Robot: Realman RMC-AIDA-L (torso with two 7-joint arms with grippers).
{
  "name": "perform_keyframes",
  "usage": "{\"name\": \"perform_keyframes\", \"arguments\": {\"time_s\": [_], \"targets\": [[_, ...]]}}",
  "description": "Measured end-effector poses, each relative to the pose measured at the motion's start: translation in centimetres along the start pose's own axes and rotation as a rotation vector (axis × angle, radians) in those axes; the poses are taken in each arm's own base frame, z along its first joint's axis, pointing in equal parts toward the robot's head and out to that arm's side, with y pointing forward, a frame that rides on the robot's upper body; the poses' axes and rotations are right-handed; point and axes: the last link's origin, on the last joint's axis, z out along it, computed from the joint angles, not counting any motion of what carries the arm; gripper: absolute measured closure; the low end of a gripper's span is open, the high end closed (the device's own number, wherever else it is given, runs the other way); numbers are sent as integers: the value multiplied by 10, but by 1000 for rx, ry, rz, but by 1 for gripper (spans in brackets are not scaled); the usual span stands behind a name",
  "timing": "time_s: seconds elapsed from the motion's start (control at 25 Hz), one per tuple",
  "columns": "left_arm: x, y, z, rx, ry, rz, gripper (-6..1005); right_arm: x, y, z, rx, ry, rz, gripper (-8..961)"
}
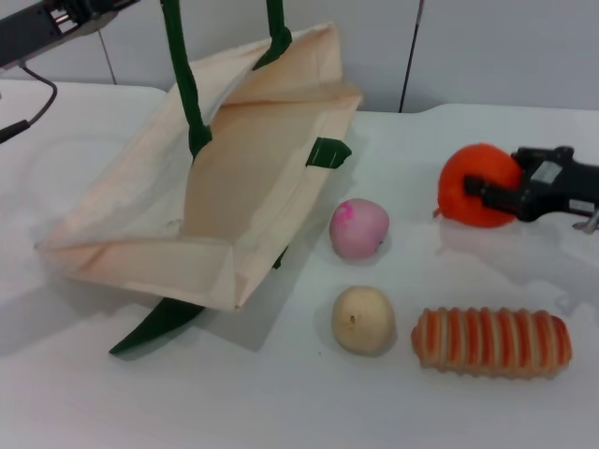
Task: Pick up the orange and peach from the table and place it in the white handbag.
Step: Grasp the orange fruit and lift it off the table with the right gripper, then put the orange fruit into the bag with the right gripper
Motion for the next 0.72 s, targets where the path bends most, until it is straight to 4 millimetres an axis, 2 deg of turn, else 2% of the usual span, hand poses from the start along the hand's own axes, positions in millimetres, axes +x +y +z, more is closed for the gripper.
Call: {"name": "perform_keyframes", "arguments": {"time_s": [0.12,0.24,0.4,0.56,0.72], "targets": [[2,1,-1,-7,-1,1,880,-9,1,-3,-20,-42,-10,418],[4,4,-1,-26,6,3,880,-22,4,5,-43,-83,-25,443],[7,6,0,-46,23,5,879,-44,22,34,-118,-144,-64,502],[9,9,2,-63,35,7,879,-71,43,71,-189,-149,-123,533],[11,10,5,-71,35,11,879,-90,63,94,-257,-145,-187,553]]}}
